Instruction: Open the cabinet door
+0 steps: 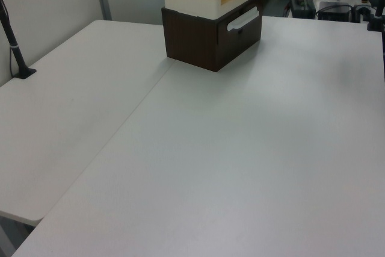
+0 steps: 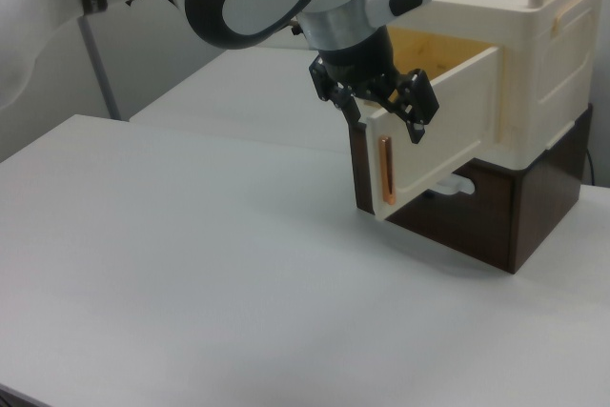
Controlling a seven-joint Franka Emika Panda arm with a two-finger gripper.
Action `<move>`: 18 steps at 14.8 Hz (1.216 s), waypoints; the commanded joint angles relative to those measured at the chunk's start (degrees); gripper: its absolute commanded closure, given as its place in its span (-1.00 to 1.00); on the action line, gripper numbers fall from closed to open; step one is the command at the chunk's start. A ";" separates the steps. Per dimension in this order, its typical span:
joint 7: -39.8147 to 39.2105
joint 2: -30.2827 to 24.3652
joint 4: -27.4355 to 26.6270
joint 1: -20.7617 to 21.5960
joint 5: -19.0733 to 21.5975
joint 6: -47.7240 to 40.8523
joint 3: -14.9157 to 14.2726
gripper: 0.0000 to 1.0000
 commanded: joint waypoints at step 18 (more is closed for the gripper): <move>27.99 -9.45 2.99 18.39 -1.29 -18.10 0.45 -1.00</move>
